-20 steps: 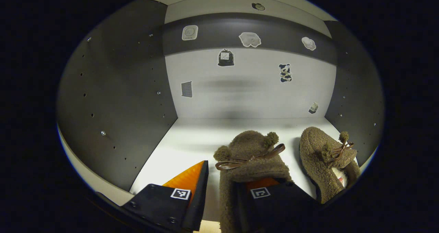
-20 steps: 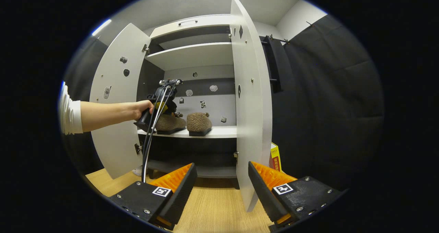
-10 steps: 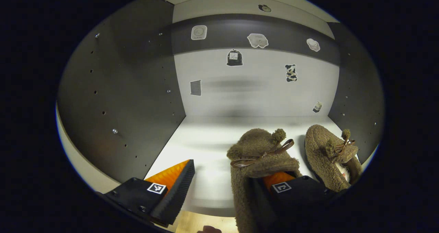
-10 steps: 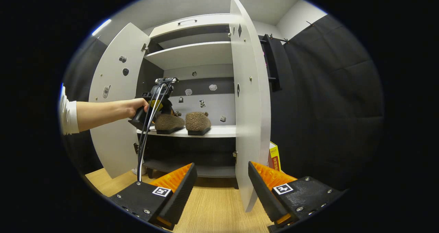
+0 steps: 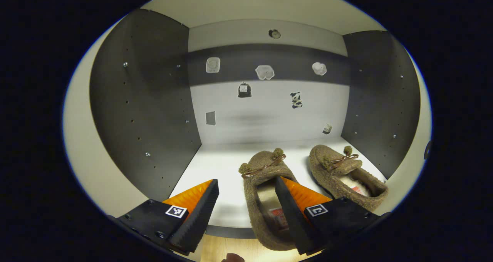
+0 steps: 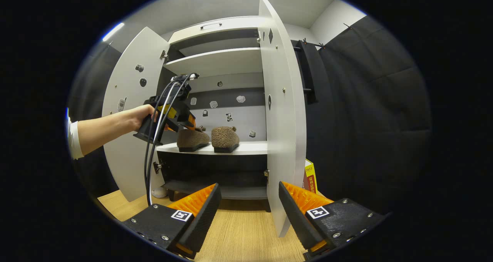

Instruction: Grab one shoe with the right hand and put it into the shoe cabinet, grab the other shoe with the left hand and put it into the shoe cabinet; then close the right door with the right hand and the left door with the left hand.

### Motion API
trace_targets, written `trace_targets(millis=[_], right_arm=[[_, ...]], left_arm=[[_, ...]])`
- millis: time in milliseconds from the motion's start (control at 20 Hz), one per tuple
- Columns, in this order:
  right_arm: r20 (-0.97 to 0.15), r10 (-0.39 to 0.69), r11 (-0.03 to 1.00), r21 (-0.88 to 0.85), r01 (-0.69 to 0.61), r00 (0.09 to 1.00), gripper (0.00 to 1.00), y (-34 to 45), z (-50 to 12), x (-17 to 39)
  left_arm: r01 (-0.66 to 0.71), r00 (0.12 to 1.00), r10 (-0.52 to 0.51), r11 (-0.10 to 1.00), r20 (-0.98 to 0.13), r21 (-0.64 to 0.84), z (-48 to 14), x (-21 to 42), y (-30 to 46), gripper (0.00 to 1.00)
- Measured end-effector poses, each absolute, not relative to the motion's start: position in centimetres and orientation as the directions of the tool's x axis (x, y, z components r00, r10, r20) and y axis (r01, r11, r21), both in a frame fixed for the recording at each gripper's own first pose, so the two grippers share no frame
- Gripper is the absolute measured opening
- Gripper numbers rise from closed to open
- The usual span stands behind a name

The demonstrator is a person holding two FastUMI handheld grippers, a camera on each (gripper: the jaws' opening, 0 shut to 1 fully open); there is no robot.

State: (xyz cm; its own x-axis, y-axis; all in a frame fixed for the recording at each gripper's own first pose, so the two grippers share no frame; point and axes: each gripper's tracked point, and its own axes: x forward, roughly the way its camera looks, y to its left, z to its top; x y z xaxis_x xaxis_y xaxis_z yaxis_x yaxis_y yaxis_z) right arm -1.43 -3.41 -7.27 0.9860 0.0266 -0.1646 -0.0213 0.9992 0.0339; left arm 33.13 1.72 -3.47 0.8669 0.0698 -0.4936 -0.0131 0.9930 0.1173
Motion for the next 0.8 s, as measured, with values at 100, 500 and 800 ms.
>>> trace_targets(millis=[100,500,800], right_arm=[[-0.158,0.035,0.999,0.037,-0.029,0.987,0.92,-3.1,-7.0,-1.4],[-0.106,0.053,0.998,0.038,-0.05,0.993,0.92,-2.3,-5.2,-1.3],[-0.11,0.056,0.997,0.054,-0.051,0.992,0.92,-2.3,-5.4,-1.6]], left_arm=[[0.0,0.902,0.042,0.995,-0.43,0.098,-1.0,31.5,0.8,0.96],[0.036,0.963,-0.034,0.999,-0.268,0.005,2.8,21.7,-1.1,0.96],[-0.021,0.98,0.025,1.0,-0.196,0.022,1.3,14.2,0.3,0.96]])
